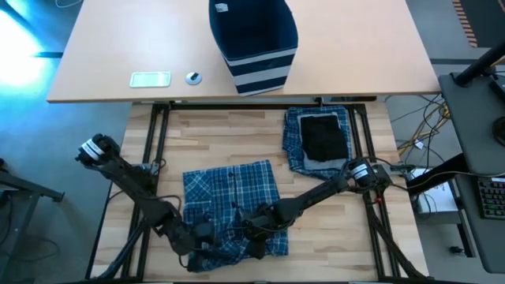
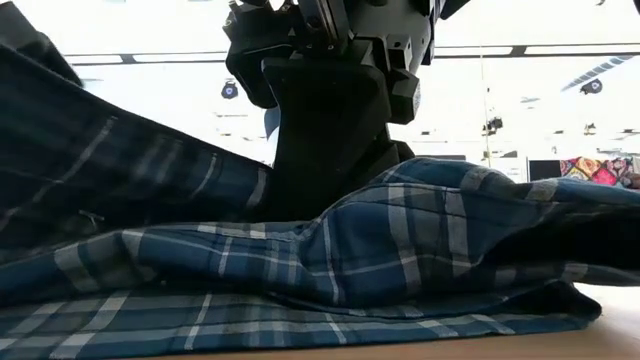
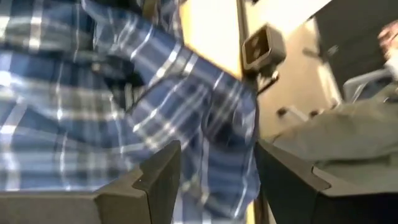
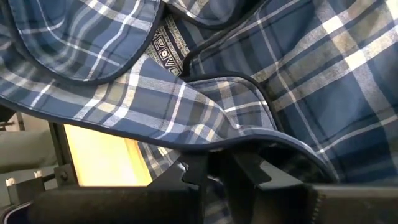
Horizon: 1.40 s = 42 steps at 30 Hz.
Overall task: Fold Laundry from Bin
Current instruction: Fold the blue patterned long sleeve
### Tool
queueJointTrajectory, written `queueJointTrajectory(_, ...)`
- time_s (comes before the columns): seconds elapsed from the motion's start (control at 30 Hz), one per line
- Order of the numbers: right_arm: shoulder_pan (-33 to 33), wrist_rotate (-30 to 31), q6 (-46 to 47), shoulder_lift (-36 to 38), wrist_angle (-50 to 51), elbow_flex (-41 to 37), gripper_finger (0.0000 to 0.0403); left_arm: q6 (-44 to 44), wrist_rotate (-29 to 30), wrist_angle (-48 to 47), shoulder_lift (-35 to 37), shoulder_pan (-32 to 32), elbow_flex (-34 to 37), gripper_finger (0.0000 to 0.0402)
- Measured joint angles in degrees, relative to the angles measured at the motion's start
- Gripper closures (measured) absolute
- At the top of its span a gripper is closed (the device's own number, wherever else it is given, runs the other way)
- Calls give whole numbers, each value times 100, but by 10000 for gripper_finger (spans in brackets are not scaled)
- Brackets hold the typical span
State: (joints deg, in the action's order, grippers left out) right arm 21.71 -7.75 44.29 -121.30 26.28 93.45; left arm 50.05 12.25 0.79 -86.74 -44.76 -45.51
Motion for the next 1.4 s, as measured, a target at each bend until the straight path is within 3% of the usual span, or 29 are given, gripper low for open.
queueJointTrajectory(0.13, 0, -1, 4, 0, 0, 0, 369, 55, -20, -688, 34, -45, -108, 212)
queueJointTrajectory(0.23, 0, -14, 7, 0, 0, 0, 369, 61, 8, -588, -116, -44, -61, 212)
queueJointTrajectory(0.47, 0, -22, 7, 0, -2, 0, 369, -399, -259, 1993, -1074, 13, -211, 212)
queueJointTrajectory(0.63, 0, -22, 7, 0, 2, -2, 369, -396, -798, 1810, -1788, 46, -752, 212)
queueJointTrajectory(0.77, 1, -28, 7, 0, 1, -2, 369, -422, -1119, 1414, -1570, 52, -1121, 212)
queueJointTrajectory(0.83, 0, -28, 7, 0, 1, -2, 369, -495, -965, 837, -1255, 10, -1194, 212)
queueJointTrajectory(1.03, -2, -26, 7, 2, 6, -2, 369, -349, 323, -618, -494, -96, -701, 212)
queueJointTrajectory(1.2, -2, -23, 26, 2, 3, -2, 369, -227, 364, 214, -740, 17, -125, 212)
queueJointTrajectory(1.3, -2, -24, 75, 3, 9, -2, 369, -383, 311, 862, -1078, 77, -150, 212)
queueJointTrajectory(1.4, -2, -22, 83, 2, 9, -2, 369, -565, 305, 938, -1436, 141, -442, 212)
